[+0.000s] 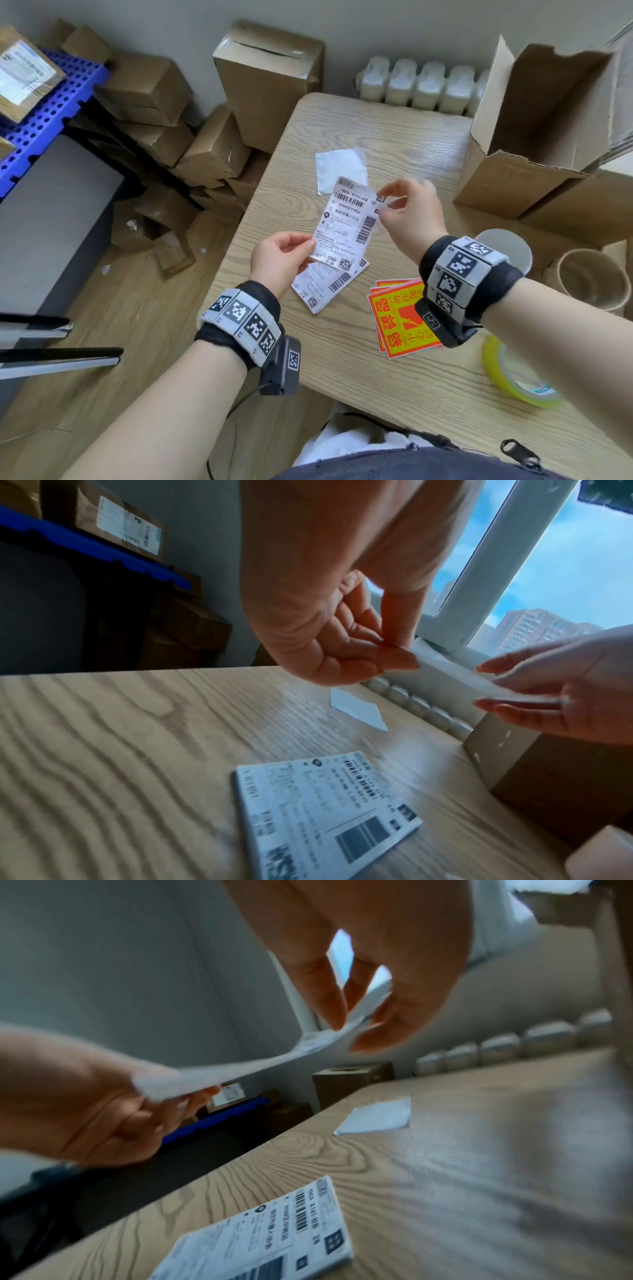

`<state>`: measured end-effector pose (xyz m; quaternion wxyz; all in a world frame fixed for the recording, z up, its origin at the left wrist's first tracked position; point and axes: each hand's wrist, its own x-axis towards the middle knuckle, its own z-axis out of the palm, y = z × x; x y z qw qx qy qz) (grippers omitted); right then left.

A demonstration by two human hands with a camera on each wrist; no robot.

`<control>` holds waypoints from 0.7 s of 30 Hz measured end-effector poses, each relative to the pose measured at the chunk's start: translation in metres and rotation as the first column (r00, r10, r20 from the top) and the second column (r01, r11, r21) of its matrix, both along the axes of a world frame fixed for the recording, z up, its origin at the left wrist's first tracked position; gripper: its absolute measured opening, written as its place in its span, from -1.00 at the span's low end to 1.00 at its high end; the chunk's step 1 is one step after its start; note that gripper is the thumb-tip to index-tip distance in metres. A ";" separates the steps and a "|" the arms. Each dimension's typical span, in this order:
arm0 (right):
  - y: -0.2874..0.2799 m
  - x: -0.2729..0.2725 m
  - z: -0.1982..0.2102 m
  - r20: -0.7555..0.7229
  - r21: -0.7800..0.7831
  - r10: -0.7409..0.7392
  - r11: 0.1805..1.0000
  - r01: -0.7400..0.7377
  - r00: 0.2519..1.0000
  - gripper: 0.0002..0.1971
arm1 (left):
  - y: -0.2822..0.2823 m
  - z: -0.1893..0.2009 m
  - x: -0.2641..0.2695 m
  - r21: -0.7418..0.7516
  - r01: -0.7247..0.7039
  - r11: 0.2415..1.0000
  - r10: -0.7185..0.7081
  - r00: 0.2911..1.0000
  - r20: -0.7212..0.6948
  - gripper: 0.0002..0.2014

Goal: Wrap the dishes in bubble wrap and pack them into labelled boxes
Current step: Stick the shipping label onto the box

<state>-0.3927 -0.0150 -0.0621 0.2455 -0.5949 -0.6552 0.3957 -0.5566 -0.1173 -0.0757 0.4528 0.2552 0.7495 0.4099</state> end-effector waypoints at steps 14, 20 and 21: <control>-0.040 0.019 0.033 0.062 0.250 0.289 0.922 -0.295 0.955 -0.78 | 0.014 0.053 0.053 0.199 -0.001 0.980 -0.043 0.975 0.217 -0.81; -0.044 0.033 0.045 0.007 0.268 0.236 0.936 -0.229 0.972 -0.81 | 0.013 0.059 0.064 0.246 0.027 0.969 -0.088 0.967 0.241 -0.80; -0.045 0.035 0.046 0.002 0.266 0.233 0.937 -0.225 0.972 -0.80 | 0.013 0.060 0.065 0.253 0.029 0.967 -0.090 0.968 0.235 -0.82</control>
